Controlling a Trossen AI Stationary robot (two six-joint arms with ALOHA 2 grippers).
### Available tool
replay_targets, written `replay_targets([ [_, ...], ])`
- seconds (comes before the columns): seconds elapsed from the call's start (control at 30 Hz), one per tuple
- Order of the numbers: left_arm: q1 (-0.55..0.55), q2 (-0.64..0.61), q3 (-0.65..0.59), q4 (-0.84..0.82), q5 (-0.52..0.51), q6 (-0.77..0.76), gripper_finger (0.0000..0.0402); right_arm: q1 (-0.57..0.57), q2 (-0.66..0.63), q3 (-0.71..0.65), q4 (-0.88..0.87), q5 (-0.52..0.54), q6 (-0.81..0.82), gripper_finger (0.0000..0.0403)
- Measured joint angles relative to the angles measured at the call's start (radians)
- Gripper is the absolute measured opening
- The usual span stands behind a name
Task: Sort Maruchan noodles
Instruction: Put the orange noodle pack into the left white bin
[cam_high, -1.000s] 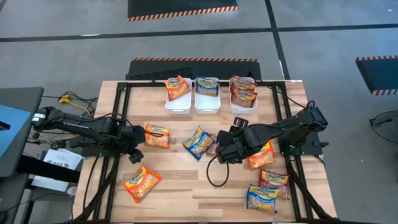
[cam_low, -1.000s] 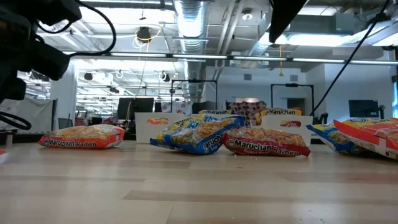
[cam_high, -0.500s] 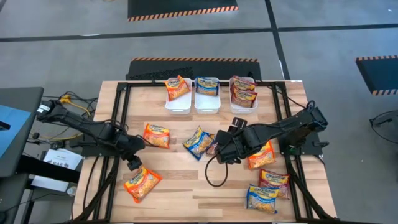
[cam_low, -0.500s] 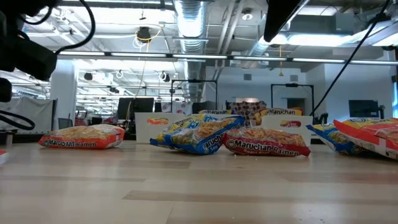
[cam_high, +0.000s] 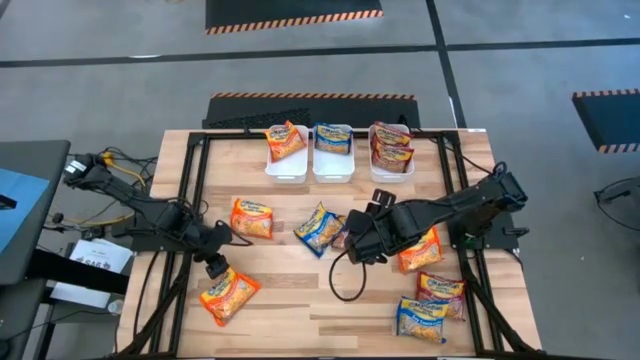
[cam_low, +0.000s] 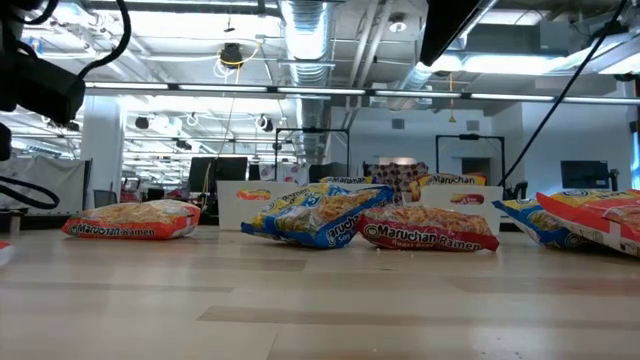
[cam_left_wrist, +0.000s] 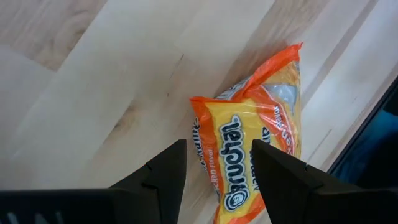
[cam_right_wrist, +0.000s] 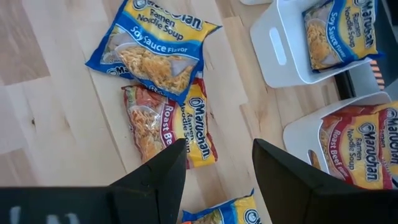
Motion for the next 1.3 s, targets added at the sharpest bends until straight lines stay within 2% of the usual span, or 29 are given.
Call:
replay_targets([
  [0.3, -0.059, 0.042, 0.000, 0.051, -0.067, -0.054, 0.0167, 0.030, 0.000, 0.000, 0.026, 0.000, 0.000, 0.0207],
  [0.53, -0.071, 0.111, 0.000, 0.052, -0.075, -0.084, 0.0167, 0.055, 0.000, 0.000, 0.039, 0.000, 0.000, 0.0207],
  [1.1, -0.071, 0.290, 0.000, 0.204, -0.038, -0.081, 0.0167, 0.071, 0.000, 0.000, 0.050, 0.001, 0.000, 0.0207],
  [1.3, -0.071, 0.377, 0.002, 0.294, 0.010, -0.079, 0.0167, 0.071, 0.000, 0.000, 0.050, 0.002, 0.000, 0.0207],
])
